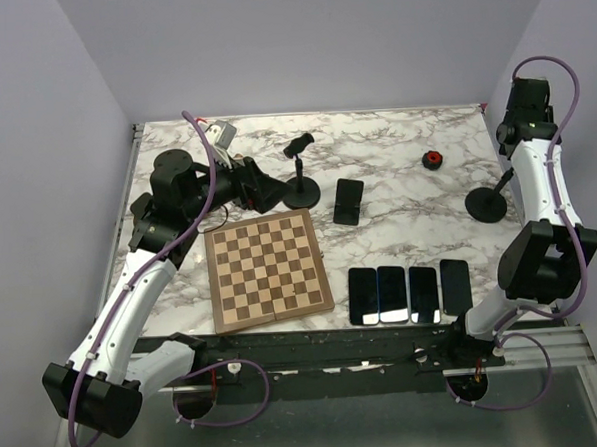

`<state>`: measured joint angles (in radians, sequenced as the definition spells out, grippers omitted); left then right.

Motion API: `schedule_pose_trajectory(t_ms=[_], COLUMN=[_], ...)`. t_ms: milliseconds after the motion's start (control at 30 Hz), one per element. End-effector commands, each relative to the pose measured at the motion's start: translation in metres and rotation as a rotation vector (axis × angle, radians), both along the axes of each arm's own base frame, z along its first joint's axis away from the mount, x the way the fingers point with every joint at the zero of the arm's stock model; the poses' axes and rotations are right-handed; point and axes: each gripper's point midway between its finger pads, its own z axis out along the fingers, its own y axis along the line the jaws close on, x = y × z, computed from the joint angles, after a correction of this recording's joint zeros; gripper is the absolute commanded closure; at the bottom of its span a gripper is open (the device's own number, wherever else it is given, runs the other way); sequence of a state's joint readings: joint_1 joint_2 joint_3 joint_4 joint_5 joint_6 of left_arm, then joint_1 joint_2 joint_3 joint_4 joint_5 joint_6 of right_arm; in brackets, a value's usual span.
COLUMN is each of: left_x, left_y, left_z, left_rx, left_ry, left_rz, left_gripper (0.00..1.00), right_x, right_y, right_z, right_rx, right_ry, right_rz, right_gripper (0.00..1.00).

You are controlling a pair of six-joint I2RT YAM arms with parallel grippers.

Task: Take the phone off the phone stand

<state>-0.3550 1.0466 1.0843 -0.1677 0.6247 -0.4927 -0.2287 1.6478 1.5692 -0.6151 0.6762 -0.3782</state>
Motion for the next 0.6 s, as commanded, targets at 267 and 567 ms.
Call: schedule_pose_trajectory(t_ms=[267, 567], left_x=[0.002, 0.008], left_y=[0.001, 0.003], left_z=[0.002, -0.004], left_rx=[0.008, 0.019], left_ry=[-0.008, 0.007], left_rz=[-0.002, 0.013], left_gripper=[0.01, 0.01], right_x=[0.003, 0.004], right_y=[0.024, 0.052], right_z=[0.015, 0.030], right_rx=[0.113, 0.247], right_ry=[-0.093, -0.176], right_rz=[0.056, 0.017], right_gripper=[0.74, 0.99])
